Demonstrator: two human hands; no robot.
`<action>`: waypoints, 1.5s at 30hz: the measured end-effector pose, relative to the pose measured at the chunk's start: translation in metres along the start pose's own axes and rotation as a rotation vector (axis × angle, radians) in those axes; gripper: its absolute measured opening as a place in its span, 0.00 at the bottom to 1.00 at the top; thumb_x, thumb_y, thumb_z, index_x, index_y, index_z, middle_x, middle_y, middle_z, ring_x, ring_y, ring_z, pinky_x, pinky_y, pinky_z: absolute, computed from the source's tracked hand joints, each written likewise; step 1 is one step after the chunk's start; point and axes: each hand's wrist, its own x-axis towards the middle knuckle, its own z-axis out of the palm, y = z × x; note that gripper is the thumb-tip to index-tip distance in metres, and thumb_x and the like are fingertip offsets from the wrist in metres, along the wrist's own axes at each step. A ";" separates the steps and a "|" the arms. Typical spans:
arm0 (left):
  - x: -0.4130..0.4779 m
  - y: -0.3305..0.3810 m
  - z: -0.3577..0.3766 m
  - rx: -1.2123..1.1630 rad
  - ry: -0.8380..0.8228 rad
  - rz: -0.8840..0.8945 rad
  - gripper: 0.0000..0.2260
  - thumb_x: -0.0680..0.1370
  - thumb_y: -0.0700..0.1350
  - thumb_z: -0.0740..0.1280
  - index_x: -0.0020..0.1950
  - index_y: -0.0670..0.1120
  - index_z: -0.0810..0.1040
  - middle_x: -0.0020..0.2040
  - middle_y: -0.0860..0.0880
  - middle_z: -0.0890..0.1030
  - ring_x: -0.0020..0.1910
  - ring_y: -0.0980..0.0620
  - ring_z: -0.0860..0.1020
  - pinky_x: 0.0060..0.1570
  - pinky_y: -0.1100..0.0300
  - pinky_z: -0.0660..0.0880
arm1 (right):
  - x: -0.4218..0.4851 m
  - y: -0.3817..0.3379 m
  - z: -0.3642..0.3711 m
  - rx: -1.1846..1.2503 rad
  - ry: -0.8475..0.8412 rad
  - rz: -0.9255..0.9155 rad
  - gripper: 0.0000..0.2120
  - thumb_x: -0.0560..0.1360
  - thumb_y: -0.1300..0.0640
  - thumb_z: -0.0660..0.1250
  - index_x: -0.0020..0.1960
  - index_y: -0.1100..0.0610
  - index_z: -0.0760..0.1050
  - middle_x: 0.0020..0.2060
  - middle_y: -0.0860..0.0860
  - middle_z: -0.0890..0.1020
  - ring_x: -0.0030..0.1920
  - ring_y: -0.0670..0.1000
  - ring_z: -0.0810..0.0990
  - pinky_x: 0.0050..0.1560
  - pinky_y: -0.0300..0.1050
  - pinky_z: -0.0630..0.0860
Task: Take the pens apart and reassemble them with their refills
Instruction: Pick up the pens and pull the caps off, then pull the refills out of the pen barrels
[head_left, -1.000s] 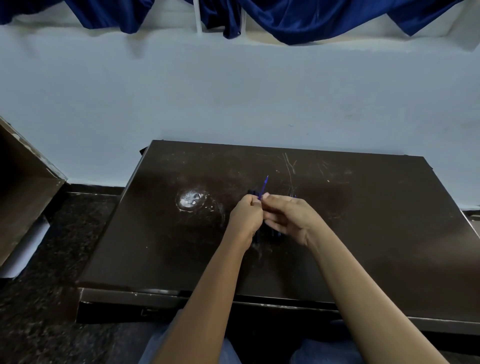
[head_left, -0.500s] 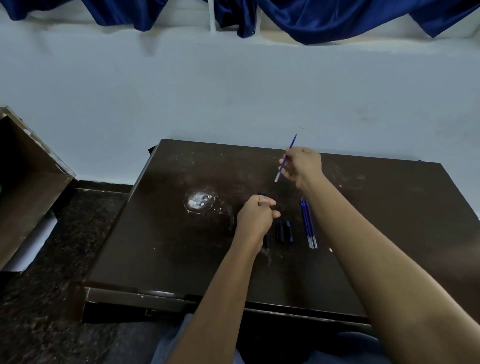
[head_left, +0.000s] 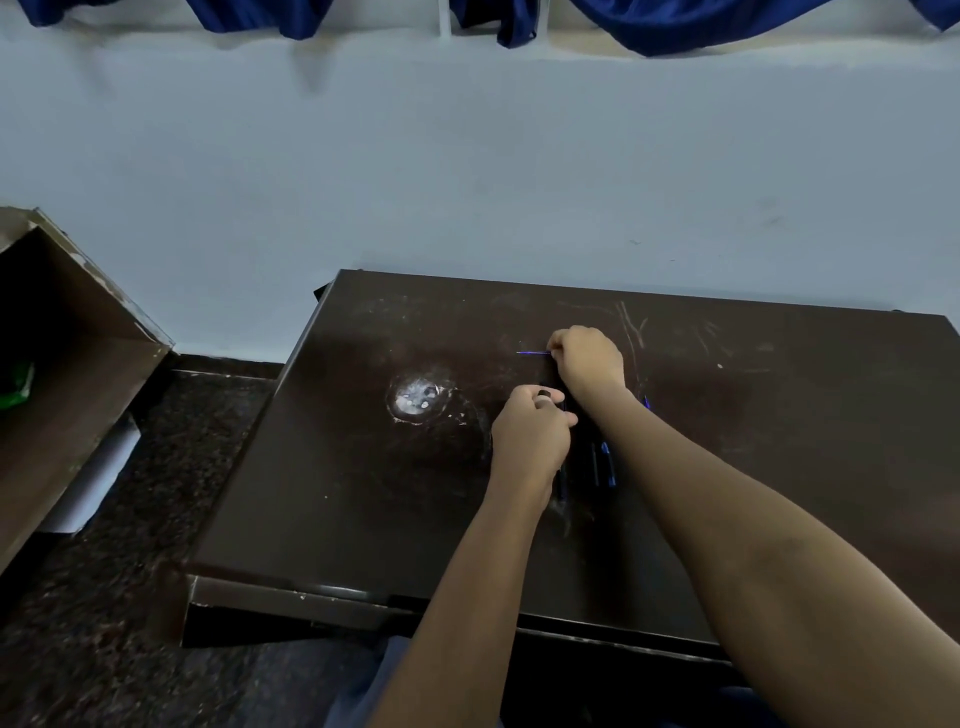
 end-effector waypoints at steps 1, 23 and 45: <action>0.000 0.000 0.000 0.002 0.002 0.004 0.10 0.80 0.38 0.54 0.54 0.47 0.73 0.54 0.45 0.81 0.37 0.62 0.70 0.32 0.67 0.62 | -0.001 0.001 0.004 -0.011 0.026 -0.006 0.14 0.77 0.64 0.57 0.56 0.57 0.79 0.53 0.57 0.80 0.55 0.60 0.76 0.46 0.48 0.70; 0.000 0.001 0.004 0.040 0.006 0.000 0.13 0.82 0.39 0.51 0.58 0.46 0.74 0.45 0.50 0.79 0.38 0.63 0.70 0.32 0.67 0.62 | 0.004 -0.001 0.015 -0.141 0.106 -0.062 0.12 0.78 0.63 0.59 0.56 0.59 0.79 0.50 0.57 0.81 0.52 0.59 0.78 0.50 0.51 0.72; 0.001 0.000 0.002 0.084 -0.033 0.005 0.11 0.80 0.40 0.57 0.49 0.46 0.79 0.42 0.51 0.80 0.35 0.58 0.74 0.37 0.65 0.74 | -0.057 0.048 -0.051 0.430 0.160 0.462 0.05 0.74 0.57 0.68 0.47 0.58 0.81 0.47 0.58 0.83 0.48 0.60 0.82 0.50 0.57 0.80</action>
